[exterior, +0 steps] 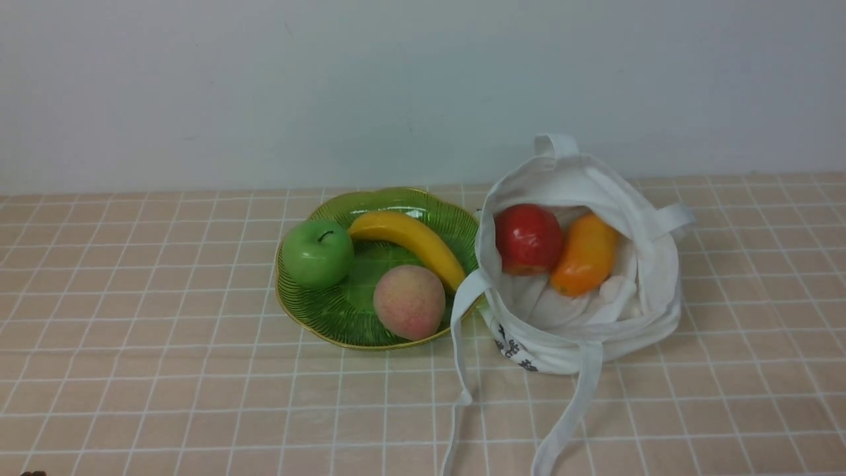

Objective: Take the fruit out of the bag on the brown coffee tablecloth and place them on the plate.

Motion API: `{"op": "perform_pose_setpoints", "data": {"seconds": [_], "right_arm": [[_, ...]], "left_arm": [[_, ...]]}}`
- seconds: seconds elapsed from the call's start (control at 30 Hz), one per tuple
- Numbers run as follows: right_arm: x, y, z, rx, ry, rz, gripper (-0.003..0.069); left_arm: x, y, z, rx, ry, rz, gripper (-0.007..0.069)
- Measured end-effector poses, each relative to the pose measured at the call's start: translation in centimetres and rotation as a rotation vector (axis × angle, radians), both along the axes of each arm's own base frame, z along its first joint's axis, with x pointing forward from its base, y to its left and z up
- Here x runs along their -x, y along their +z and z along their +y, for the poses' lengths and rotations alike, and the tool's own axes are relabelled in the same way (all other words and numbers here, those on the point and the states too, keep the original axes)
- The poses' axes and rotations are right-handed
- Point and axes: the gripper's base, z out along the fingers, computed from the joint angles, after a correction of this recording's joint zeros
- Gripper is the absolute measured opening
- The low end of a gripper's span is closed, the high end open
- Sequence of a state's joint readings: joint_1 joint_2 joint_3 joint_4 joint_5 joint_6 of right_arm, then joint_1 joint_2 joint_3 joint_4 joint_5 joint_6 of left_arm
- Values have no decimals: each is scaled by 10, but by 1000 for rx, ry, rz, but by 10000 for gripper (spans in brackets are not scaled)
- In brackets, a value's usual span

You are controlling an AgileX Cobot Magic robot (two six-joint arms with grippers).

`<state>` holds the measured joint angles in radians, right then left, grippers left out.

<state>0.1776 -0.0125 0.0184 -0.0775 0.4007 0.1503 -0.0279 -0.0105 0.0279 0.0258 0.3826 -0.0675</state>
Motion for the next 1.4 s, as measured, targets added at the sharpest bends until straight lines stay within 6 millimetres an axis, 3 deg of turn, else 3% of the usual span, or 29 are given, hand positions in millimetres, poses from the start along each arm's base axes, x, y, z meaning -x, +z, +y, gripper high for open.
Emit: {"op": "perform_pose_setpoints", "data": {"seconds": [1.4], "right_arm": [[0, 0, 0, 34, 11, -6, -14]], "left_arm": [[0, 0, 0, 0, 0, 0, -8]]}}
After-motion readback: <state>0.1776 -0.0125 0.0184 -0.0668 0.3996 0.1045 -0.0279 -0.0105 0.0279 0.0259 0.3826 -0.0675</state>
